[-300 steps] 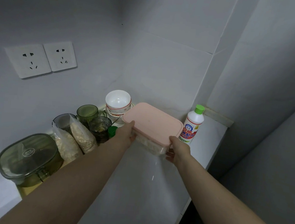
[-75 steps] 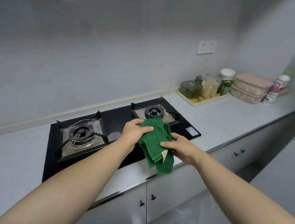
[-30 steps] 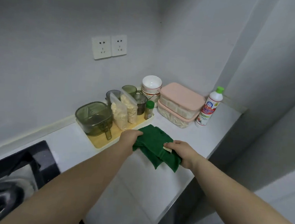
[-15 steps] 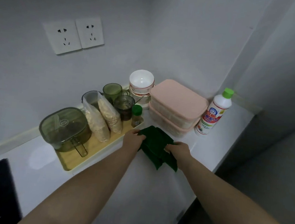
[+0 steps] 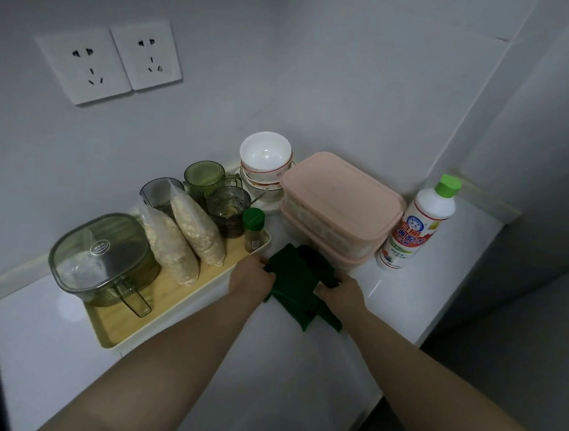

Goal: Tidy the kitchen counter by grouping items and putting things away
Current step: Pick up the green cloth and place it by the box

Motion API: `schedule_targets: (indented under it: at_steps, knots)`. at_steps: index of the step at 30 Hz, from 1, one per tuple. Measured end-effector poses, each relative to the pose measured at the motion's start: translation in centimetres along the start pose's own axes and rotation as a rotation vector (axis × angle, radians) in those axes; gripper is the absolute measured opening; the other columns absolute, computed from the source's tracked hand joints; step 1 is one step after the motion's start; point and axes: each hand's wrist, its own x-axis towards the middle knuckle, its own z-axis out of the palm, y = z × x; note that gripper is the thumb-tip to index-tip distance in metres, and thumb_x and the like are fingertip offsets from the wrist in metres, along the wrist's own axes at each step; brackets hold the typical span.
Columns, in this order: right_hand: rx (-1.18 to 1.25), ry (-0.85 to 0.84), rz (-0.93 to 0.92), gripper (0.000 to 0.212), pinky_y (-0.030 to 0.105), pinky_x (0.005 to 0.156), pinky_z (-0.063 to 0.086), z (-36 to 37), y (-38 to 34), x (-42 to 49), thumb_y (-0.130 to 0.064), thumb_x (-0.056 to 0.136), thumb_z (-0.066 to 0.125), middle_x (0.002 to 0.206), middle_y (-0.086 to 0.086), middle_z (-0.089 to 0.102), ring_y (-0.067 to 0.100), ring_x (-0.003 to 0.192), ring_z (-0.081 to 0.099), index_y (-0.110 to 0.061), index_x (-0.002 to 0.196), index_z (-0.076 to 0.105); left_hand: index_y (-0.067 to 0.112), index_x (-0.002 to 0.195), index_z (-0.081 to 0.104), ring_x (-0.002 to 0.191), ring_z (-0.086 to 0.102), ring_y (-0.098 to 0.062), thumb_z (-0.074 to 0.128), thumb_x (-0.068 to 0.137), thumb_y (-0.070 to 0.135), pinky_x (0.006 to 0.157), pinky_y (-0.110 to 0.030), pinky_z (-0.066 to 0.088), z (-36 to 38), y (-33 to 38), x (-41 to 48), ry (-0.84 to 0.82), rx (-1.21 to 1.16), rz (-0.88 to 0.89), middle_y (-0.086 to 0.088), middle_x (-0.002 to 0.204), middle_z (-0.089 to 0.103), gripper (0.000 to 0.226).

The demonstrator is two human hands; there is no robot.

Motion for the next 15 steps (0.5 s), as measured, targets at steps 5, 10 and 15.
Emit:
schedule_targets:
  at_steps: [5, 10, 15]
  knots:
    - [0.009, -0.039, -0.002, 0.016, 0.025, 0.065, 0.042, 1.3, -0.9, 0.8, -0.016, 0.087, 0.061, 0.074, 0.004, 0.053, 0.023, 0.082, 0.055, -0.012, 0.075, 0.05, 0.014, 0.124, 0.06, 0.103, 0.061, -0.023, 0.059, 0.083, 0.013, 0.083, -0.029, 0.051, -0.3, -0.2, -0.3, 0.062, -0.066, -0.024, -0.008, 0.117, 0.064, 0.04]
    - [0.285, -0.154, 0.246, 0.034, 0.042, 0.09, 0.053, 1.1, -0.8, 1.2, -0.018, 0.078, 0.075, 0.107, 0.016, 0.065, 0.033, 0.098, 0.062, 0.005, 0.1, 0.063, 0.015, 0.121, 0.062, 0.104, 0.06, -0.022, 0.057, 0.083, 0.01, 0.08, -0.025, 0.046, -0.8, -1.3, -0.8, 0.127, -0.061, -0.025, -0.006, 0.117, 0.065, 0.039]
    - [-0.116, -0.068, 0.074, 0.034, 0.025, 0.054, 0.04, 0.8, -0.1, 0.1, -0.04, 0.085, 0.065, 0.083, 0.004, 0.052, 0.018, 0.073, 0.053, -0.012, 0.083, 0.047, 0.015, 0.121, 0.061, 0.106, 0.059, -0.023, 0.056, 0.085, 0.013, 0.082, -0.027, 0.047, -0.9, -1.2, -2.0, 0.106, 0.009, 0.003, -0.007, 0.117, 0.064, 0.037]
